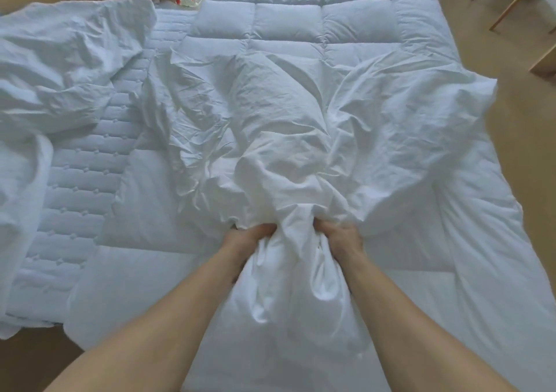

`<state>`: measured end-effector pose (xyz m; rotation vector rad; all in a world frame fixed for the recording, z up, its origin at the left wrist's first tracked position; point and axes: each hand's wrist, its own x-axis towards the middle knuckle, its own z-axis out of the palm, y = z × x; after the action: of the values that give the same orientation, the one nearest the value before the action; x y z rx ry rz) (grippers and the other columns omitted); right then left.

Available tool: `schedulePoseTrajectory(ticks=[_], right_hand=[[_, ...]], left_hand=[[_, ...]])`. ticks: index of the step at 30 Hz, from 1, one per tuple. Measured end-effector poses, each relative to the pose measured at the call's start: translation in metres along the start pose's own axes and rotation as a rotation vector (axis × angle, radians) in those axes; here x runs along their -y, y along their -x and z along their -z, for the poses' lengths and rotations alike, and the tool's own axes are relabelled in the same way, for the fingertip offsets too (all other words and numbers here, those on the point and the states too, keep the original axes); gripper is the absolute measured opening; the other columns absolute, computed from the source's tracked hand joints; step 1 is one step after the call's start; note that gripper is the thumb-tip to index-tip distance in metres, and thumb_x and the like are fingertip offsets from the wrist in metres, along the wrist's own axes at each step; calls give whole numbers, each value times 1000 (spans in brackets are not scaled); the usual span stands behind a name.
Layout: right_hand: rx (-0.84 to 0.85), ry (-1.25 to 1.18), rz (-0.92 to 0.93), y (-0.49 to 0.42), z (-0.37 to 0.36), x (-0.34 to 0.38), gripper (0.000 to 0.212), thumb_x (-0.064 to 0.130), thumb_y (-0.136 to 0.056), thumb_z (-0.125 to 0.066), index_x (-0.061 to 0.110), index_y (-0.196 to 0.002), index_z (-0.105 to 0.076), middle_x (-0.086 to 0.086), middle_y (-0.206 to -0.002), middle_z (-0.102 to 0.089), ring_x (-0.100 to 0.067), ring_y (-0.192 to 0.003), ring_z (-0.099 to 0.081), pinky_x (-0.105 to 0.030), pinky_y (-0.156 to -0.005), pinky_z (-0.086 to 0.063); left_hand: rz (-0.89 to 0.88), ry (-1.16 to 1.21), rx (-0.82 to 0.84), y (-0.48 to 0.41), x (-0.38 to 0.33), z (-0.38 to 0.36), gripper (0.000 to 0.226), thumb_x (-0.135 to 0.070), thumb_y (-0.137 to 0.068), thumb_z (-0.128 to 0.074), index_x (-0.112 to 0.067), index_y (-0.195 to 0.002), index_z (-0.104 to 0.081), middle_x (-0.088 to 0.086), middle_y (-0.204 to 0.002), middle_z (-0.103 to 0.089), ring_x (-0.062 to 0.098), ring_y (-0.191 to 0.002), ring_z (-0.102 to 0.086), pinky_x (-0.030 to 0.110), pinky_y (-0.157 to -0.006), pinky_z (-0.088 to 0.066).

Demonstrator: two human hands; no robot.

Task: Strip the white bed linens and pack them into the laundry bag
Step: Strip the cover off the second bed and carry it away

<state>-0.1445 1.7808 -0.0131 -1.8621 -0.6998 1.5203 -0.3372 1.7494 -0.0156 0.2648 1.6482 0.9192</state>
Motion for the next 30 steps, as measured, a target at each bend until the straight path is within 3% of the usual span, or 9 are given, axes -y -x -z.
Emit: schedulePoseTrajectory(ticks=[3, 8, 11, 14, 18, 21, 25, 27, 30], right_hand=[[-94, -148, 262, 4, -6, 71, 63, 18, -75, -87, 11, -131, -61, -4, -121, -69, -19, -109, -66, -23, -80, -49], [-19, -219, 557, 19, -8, 132, 63, 20, -77, -85, 32, -128, -51, 18, -111, -65, 6, -95, -64, -14, -83, -53], [-78, -63, 468, 22, -5, 94, 61, 26, -83, -80, 28, -136, -51, 16, -104, -63, -15, -102, -62, -28, -87, -48], [-120, 145, 245, 31, 2, 8, 54, 29, -85, -77, 22, -134, -56, -3, -110, -70, -32, -107, -65, -42, -91, -52], [-64, 203, -28, 69, 23, -83, 55, 41, -81, -74, 18, -129, -63, -8, -112, -71, -32, -99, -66, -42, -84, -55], [-161, 131, -43, 76, 25, -79, 48, 34, -89, -67, 17, -134, -61, -11, -123, -66, -32, -107, -62, -43, -90, -52], [-302, 156, 207, 93, 17, -37, 83, 51, -77, -46, 25, -155, -34, -17, -154, -34, -34, -140, -35, -48, -115, -31], [-278, 387, 374, 98, 13, -30, 92, 68, -78, -44, 38, -159, -14, -6, -167, -5, -24, -153, -8, -52, -119, -16], [-168, 805, 448, 81, 4, -30, 90, 84, -81, -42, 54, -154, 2, 12, -164, 24, -17, -151, 23, -66, -116, -4]], left_hand=[[-360, 32, -58, 10, -75, -27, 42, -15, -62, -91, -18, -97, -70, -1, -98, -76, 6, -80, -72, 18, -61, -56], [-712, -45, -19, 42, -131, -38, 67, -48, -59, -88, -33, -119, -61, -15, -111, -72, 2, -102, -68, 24, -84, -57], [-558, -168, -67, 47, -88, -28, 74, -71, -51, -76, -42, -117, -57, -20, -111, -67, 10, -105, -66, 37, -92, -54], [-273, -348, -169, 51, -10, -5, 93, -86, -57, -61, -26, -128, -61, -2, -116, -68, 29, -111, -64, 45, -95, -52], [31, -409, -174, 62, 67, 31, 79, -75, -83, -54, -10, -126, -63, 15, -124, -66, 34, -111, -61, 47, -99, -49], [-36, -382, -219, 66, 58, 32, 75, -63, -89, -57, -8, -139, -50, 19, -138, -55, 37, -123, -54, 46, -104, -44], [-359, -479, -371, 80, 13, 27, 83, -55, -92, -56, -18, -156, -18, 16, -160, -19, 31, -147, -20, 51, -114, -25], [-563, -731, -271, 79, -2, 22, 78, -58, -95, -46, -36, -158, -5, 2, -166, 5, 22, -152, 6, 58, -117, -13], [-698, -1092, -57, 64, -15, 12, 65, -61, -98, -30, -50, -154, -1, -10, -163, 26, 19, -147, 32, 67, -114, 2]])
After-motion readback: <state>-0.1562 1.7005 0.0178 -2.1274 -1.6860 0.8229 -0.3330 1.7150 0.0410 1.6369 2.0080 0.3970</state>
